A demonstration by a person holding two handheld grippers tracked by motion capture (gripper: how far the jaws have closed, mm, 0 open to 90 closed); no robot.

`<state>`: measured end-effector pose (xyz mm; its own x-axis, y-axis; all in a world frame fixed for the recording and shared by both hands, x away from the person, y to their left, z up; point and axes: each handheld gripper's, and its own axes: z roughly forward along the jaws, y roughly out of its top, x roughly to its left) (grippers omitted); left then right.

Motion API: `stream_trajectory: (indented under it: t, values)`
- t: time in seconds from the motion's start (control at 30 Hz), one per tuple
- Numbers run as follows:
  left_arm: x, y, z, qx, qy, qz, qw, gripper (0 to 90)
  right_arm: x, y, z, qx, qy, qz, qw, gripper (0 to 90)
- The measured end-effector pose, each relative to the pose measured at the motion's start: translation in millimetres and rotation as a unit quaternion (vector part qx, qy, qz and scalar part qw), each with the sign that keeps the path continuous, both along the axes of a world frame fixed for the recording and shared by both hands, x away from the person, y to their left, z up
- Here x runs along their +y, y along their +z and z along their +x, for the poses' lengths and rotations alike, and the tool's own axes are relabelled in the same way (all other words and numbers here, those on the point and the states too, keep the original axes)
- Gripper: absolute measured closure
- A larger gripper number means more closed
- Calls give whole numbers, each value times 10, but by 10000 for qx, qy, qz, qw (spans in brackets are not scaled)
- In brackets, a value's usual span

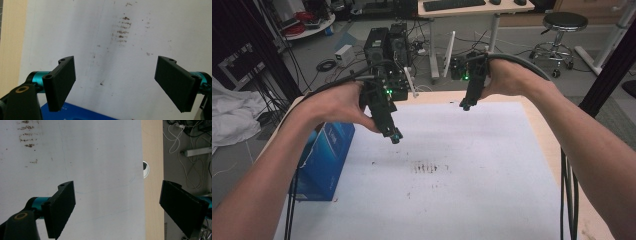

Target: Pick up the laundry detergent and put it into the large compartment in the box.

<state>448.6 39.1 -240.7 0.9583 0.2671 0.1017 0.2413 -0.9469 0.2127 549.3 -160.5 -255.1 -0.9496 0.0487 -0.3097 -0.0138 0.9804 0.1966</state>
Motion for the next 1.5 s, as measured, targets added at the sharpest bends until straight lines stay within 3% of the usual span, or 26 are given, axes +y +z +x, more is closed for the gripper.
stream_trajectory:
  t: [0.27,0.43,1.5]
  values:
    - [-115,-193,-37,64,-54,79,9999,172,-20,30,-65,4,-35,6,10000,126]
    - [-159,-294,-93,160,-221,159,9995,172,-26,32,-96,-3,-60,-20,10000,126]
    - [-180,-352,-176,267,-302,221,9989,172,-50,71,-162,-25,-98,26,9999,126]
